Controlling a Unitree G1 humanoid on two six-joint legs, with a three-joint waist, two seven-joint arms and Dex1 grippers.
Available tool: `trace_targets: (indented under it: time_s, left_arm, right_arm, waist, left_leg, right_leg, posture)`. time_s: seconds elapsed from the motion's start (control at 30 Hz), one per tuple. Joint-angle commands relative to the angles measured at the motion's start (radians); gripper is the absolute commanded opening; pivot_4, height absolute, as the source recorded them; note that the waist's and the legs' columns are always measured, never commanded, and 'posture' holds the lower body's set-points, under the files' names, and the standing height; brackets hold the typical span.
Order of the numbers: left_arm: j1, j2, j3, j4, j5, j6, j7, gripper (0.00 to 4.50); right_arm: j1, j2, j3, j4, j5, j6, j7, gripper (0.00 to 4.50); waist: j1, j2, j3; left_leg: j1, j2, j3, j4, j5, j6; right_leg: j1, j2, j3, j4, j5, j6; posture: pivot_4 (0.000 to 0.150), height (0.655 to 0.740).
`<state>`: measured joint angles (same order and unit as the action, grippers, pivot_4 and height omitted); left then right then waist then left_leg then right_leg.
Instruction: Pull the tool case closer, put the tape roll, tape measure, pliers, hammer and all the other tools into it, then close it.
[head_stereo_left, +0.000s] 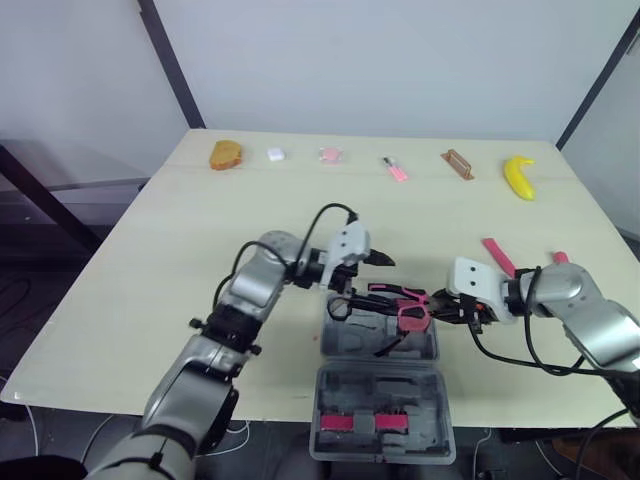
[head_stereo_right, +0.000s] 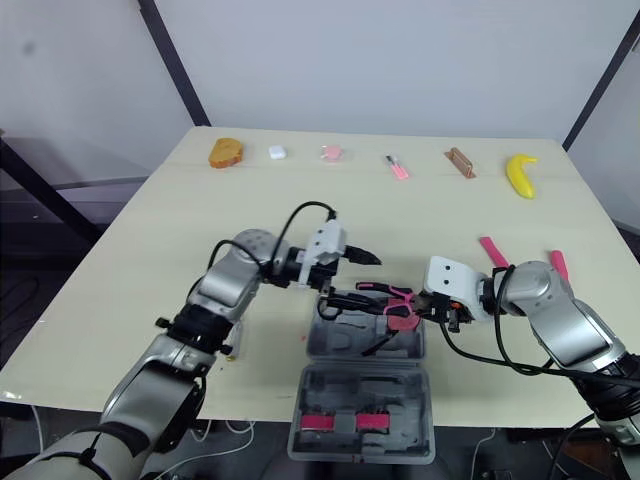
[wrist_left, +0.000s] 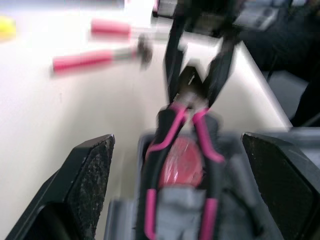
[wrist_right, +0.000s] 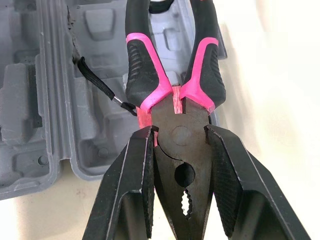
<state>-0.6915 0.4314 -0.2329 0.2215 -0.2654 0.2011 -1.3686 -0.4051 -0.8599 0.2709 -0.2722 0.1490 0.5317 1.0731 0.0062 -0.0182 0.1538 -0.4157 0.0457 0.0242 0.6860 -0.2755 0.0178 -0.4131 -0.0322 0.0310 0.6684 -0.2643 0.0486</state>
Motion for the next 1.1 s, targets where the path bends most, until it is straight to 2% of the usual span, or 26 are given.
trace_targets:
  time_s: [0.03,0.3,0.5,0.83,1.1]
  left_arm:
    - [0.055,0.078,0.101,-0.085,-0.086,-0.048,-0.058,4.46]
    - [0.326,0.247,0.262,-0.252,-0.226,-0.058,-0.128,4.46]
    - [0.495,0.377,0.389,-0.304,-0.253,-0.091,-0.156,4.46]
    - [0.601,0.421,0.457,-0.37,-0.297,-0.091,-0.13,4.46]
    - [0.599,0.448,0.45,-0.354,-0.296,-0.108,-0.143,4.46]
  right_arm:
    - [-0.005,-0.008,-0.044,-0.07,0.019,-0.009,0.002,1.08]
    - [-0.007,-0.005,0.005,-0.17,-0.004,0.092,-0.024,1.08]
    - [-0.151,0.004,0.16,-0.198,-0.084,0.25,-0.006,1.08]
    - [-0.309,0.091,0.378,-0.13,-0.202,0.299,0.01,1.08]
    - [-0.37,0.167,0.498,-0.101,-0.285,0.351,0.003,1.08]
  waist:
    - [-0.002,0.0,0.0]
    - [-0.009,0.0,0.0]
    - [-0.012,0.001,0.001]
    - [-0.014,0.001,0.001]
    - [-0.02,0.002,0.001]
  left_leg:
    - [0.0,0.0,-0.001,0.0,0.0,0.0]
    - [0.001,-0.001,-0.002,0.002,0.0,0.001]
    - [0.001,-0.001,-0.002,0.001,0.0,0.001]
    - [0.001,-0.001,-0.002,0.001,0.0,0.001]
    - [0.001,0.0,-0.002,0.001,0.0,0.001]
  right_leg:
    - [0.0,0.0,0.0,0.001,0.0,0.0]
    - [0.0,-0.001,-0.001,0.004,0.0,0.0]
    - [0.0,-0.002,-0.003,0.004,0.0,0.0]
    - [0.0,-0.002,-0.003,0.005,0.0,-0.001]
    - [0.0,-0.002,-0.003,0.006,-0.001,-0.001]
  posture:
    - [0.15,0.74]
    - [0.15,0.74]
    - [0.15,0.74]
    - [0.15,0.74]
    - [0.15,0.74]
